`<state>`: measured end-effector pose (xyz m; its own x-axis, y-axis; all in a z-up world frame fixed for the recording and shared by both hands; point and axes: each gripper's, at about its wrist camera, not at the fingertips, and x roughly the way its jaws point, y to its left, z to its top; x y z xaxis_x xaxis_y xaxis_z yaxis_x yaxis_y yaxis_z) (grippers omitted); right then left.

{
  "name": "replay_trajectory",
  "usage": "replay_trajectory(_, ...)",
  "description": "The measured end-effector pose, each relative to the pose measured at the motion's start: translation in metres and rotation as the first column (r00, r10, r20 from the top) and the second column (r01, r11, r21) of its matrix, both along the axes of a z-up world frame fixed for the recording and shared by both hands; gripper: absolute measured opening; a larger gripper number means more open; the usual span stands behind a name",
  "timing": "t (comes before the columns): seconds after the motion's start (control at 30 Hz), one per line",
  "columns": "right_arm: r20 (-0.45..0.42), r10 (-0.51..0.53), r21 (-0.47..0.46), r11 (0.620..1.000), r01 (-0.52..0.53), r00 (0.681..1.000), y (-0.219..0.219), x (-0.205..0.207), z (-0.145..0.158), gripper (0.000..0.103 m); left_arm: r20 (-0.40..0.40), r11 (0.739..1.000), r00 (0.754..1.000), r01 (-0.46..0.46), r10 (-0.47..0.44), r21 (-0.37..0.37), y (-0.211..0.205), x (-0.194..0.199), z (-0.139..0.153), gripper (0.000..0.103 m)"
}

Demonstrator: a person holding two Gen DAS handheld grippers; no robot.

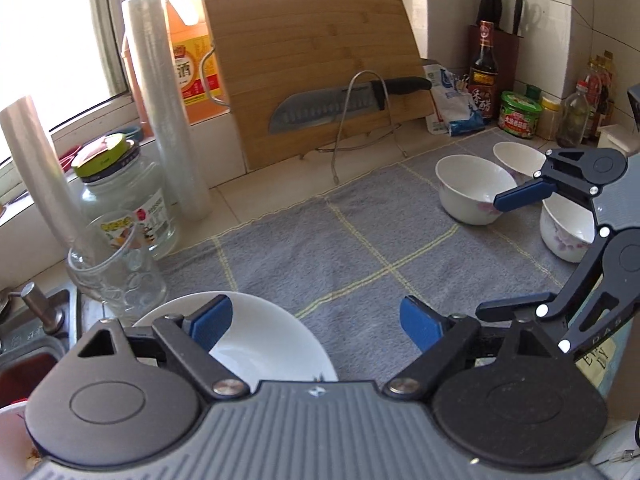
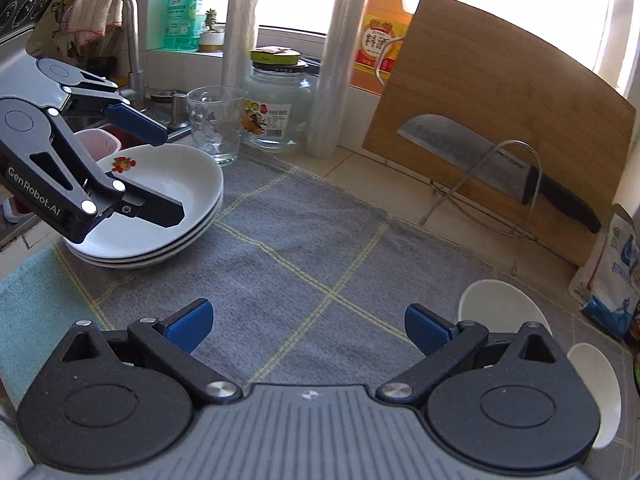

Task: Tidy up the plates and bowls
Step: 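Set the plate on the stack, open the left tool, lift the right tool, then grip the rim of a white bowl with the right tool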

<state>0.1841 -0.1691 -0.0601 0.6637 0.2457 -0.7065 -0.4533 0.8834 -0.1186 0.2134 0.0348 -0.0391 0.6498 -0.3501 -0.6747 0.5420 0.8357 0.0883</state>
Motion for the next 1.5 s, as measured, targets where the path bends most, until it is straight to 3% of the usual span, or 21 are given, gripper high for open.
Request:
replay_trajectory(0.13, -0.002, -0.060, -0.033, 0.998, 0.060, 0.998, -0.035, -0.006, 0.005, 0.103, 0.001, 0.999, 0.999, 0.048, -0.048, 0.007, -0.035, -0.001, -0.010, 0.091)
replay_trajectory(0.27, 0.004, -0.053, -0.049, 0.997, 0.053, 0.999, -0.071, -0.001, 0.013, 0.103, 0.026, 0.997, 0.997, 0.077, -0.077, 0.010, -0.072, -0.004, -0.020, 0.091)
replay_trajectory(0.67, -0.082, 0.055, 0.085, 0.995, -0.048, 0.995, -0.162, 0.078, 0.013, 0.103, 0.075, 0.998, 0.996, 0.055, -0.056, 0.016, -0.170, 0.011, -0.047, 0.091)
replay_trajectory(1.03, -0.189, 0.110, 0.202, 0.977, -0.071, 0.976, -0.177, 0.130, -0.009, 0.100, 0.072, 0.997, 0.994, 0.080, -0.080, 0.006, -0.205, 0.030, -0.061, 0.090)
replay_trajectory(1.5, -0.280, 0.138, 0.238, 0.969, -0.070, 0.950, -0.176, 0.150, -0.027, 0.077, 0.054, 0.991, 0.989, 0.137, -0.136, -0.009, -0.219, 0.037, -0.065, 0.081)
